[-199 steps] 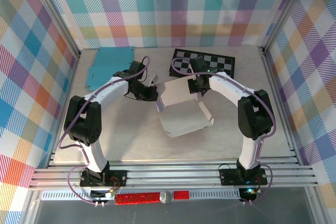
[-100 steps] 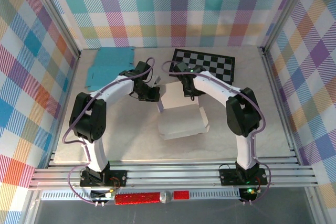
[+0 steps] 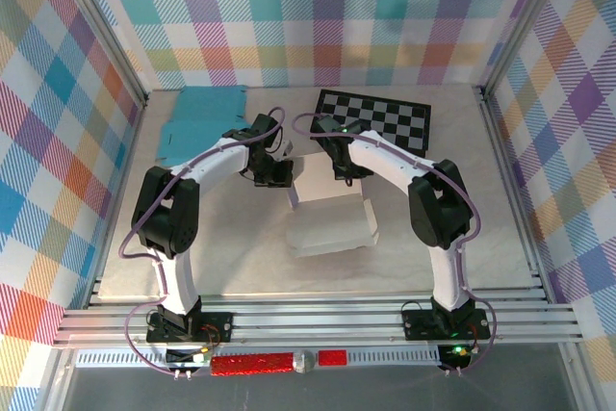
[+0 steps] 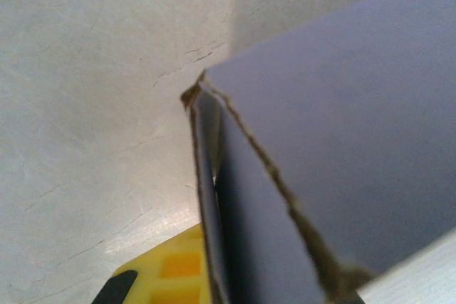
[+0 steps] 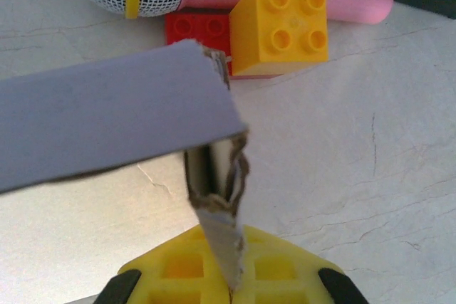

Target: Fold the paper box

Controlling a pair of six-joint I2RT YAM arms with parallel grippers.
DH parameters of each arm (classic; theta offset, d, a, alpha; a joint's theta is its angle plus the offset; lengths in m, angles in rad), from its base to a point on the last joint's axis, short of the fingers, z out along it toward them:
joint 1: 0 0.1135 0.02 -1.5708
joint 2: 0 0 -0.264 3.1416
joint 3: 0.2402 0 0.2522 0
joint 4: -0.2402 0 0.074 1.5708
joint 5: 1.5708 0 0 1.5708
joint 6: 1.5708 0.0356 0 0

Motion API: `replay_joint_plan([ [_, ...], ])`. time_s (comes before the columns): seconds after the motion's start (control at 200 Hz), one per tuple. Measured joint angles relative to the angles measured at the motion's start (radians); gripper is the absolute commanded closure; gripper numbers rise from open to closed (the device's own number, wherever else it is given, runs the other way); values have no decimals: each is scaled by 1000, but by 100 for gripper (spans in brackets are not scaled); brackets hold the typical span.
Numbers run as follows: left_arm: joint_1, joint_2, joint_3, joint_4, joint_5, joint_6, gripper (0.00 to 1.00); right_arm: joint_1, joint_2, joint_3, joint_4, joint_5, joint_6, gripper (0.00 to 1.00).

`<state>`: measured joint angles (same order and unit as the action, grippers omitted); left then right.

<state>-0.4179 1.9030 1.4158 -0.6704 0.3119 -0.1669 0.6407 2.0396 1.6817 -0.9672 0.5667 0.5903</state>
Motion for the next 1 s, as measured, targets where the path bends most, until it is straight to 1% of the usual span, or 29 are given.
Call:
replay_joint_plan([
  [0.06, -1, 0, -10, 16, -10, -20, 84, -1, 0, -10, 2, -8, -2, 100],
  [0.145, -6, 0, -26, 44, -24, -43, 81, -2, 0, -29, 3, -19, -3, 100],
  [0.24, -12, 0, -42, 78, -43, -71, 81, -6, 0, -45, 8, -29, -3, 100],
  [0.35, -19, 0, -68, 125, -61, -103, 83, -6, 0, -51, 9, -38, -4, 100],
  [0.515, -36, 0, -84, 159, -80, -126, 83, -6, 0, -51, 9, -43, -3, 100],
  [0.635, -55, 0, -85, 170, -114, -138, 91, -6, 0, -51, 8, -44, -2, 100],
  [0.72, -72, 0, -85, 173, -158, -154, 96, -6, 0, -51, 5, -44, 1, 100],
  [0.84, -106, -7, -84, 164, -244, -175, 97, -6, 0, -48, -8, -44, 13, 100],
  [0.88, -121, -10, -84, 158, -284, -188, 96, -6, 0, -44, -14, -45, 20, 100],
  [0.955, -154, -11, -75, 140, -371, -223, 86, -6, 1, -39, -24, -48, 29, 100],
  [1.0, -173, -11, -71, 120, -423, -246, 86, -6, 4, -36, -28, -52, 32, 100],
])
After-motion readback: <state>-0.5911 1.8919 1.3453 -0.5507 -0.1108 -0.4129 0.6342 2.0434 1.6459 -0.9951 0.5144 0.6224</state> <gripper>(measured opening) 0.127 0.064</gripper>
